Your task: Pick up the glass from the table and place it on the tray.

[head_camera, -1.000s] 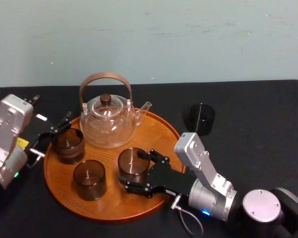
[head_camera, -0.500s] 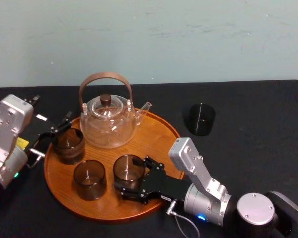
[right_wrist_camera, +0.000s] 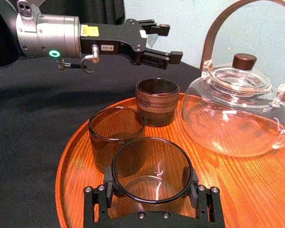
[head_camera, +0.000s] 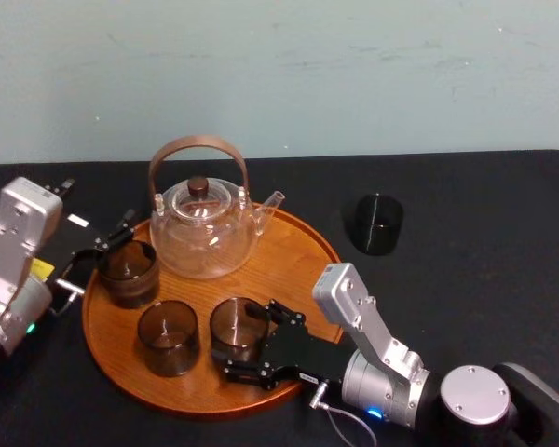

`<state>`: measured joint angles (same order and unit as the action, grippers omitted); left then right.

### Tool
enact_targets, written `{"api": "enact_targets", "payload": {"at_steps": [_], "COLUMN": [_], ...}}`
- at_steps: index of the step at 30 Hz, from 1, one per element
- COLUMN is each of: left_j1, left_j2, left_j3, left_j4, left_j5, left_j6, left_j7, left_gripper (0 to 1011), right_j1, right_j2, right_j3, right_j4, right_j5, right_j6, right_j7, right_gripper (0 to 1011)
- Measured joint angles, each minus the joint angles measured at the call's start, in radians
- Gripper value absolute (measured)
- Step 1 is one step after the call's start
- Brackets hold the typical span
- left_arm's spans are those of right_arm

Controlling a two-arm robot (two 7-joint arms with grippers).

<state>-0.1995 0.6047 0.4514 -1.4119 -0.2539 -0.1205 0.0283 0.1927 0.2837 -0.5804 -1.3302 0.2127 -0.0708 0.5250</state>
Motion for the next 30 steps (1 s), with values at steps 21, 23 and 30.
{"api": "enact_targets", "payload": {"at_steps": [21, 23, 30], "left_j1": [0.000, 0.000, 0.000], "left_j2": [0.000, 0.000, 0.000], "left_j3": [0.000, 0.000, 0.000], "left_j4": [0.000, 0.000, 0.000], "left_j5": [0.000, 0.000, 0.000], "left_j6": [0.000, 0.000, 0.000], "left_j7": [0.000, 0.000, 0.000], "left_gripper": [1001, 1001, 1001], "right_j1": [0.004, 0.004, 0.003], "right_j2": [-0.006, -0.006, -0.005], "right_j3": [-0.002, -0.002, -0.002], "right_j4": [0.015, 0.015, 0.015], "right_j5": [-0.003, -0.003, -0.003], "right_j6": [0.009, 0.009, 0.008], "right_j7": [-0.012, -0.011, -0.011], "right_gripper": [898, 898, 980]}}
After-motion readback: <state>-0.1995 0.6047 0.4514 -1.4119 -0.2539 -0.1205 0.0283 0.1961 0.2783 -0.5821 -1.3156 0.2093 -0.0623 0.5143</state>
